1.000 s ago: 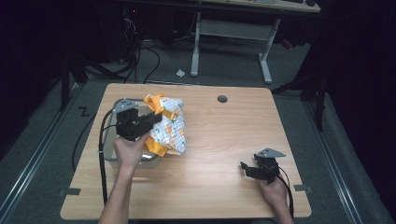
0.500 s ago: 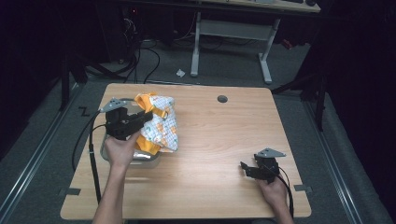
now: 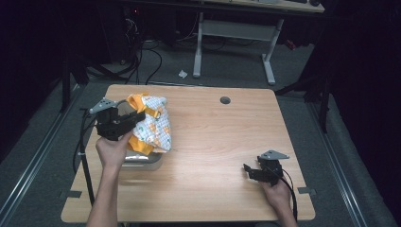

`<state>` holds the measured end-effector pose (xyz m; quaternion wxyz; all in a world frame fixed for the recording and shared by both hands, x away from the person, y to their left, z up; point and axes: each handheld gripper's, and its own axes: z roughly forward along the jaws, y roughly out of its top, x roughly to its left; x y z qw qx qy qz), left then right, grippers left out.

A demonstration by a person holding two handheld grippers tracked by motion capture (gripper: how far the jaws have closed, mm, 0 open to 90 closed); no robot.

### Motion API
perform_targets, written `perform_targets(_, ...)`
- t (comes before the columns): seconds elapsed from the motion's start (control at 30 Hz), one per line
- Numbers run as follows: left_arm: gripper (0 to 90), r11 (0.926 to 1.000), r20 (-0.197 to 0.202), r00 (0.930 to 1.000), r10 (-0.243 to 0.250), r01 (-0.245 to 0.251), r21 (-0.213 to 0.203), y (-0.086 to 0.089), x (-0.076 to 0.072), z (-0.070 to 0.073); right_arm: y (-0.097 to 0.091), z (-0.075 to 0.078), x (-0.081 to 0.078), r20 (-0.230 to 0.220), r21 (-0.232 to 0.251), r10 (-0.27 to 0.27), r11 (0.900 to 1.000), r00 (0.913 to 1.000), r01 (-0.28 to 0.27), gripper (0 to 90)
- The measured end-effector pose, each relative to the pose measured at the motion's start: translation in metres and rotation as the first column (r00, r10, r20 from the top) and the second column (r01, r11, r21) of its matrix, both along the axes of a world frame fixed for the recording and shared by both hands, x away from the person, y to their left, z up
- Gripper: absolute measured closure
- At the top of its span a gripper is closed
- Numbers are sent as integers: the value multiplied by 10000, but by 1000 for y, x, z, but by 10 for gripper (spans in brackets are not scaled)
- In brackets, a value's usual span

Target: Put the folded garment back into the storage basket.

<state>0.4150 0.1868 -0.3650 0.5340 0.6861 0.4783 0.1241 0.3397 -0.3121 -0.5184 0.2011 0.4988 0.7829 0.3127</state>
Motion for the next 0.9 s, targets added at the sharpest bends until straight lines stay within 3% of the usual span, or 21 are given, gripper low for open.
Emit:
perform_targets(0.47, 783, 10000, -262, 9996, 84, -85, -15, 13, 7, -7, 0, 0, 0, -2, 0, -3, 10000, 10000, 3, 291)
perform_targets(0.9, 781, 9999, -631, 9979, 143, -146, -45, 21, 16, -29, 0, 0, 0, -9, 0, -6, 10000, 10000, 6, 291)
